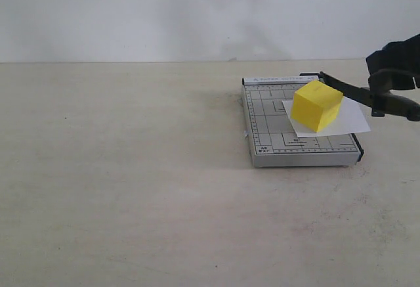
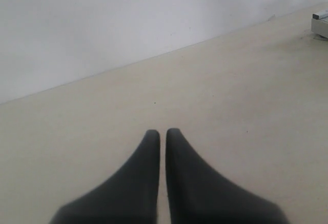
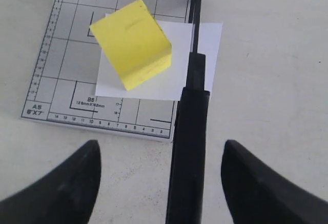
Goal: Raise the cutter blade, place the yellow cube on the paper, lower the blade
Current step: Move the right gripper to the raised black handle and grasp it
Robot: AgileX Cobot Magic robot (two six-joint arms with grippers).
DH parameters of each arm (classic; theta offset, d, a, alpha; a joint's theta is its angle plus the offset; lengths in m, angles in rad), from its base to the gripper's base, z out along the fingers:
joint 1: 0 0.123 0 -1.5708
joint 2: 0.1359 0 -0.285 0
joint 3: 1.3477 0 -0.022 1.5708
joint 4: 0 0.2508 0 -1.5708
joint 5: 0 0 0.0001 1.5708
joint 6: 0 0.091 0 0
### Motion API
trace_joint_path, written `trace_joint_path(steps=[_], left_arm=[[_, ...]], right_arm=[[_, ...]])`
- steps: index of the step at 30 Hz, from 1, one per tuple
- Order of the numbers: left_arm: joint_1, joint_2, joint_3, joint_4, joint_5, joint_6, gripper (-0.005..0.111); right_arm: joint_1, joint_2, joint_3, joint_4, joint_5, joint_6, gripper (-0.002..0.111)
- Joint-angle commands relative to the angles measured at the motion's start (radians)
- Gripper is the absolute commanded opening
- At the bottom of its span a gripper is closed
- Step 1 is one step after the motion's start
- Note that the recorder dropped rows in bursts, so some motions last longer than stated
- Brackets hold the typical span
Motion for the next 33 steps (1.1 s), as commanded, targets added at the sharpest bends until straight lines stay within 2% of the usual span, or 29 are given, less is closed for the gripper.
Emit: trace_joint_path(steps=[1,9,12,24,33], left_arm=[[0.003,-0.004,0.004,0.0,-0.007,-0.01,0.004],[0.003,-0.004,0.004,0.0,-0.007,-0.01,0.004],[0.003,-0.004,0.004,0.0,-0.007,-0.01,0.004],[0.003,-0.004,0.004,0.0,-0.007,-0.01,0.004],[0.003,-0.004,0.004,0.0,-0.004,-0.01,0.004]], right_arm=[[-0.001,0.001,-0.006,-0.023,-0.022,0.032,0.065],[-0.001,0.027,-0.006,-0.085,-0.022,0.096,0.064],[-0.001,0.061,-0.006,-0.081,-0.011,0.106,0.06],[-0.001,0.098,-0.006,-0.081,-0.001,0.112,0.0],[-0.001,0.102,-0.005,-0.079,0.001,0.112,0.0]])
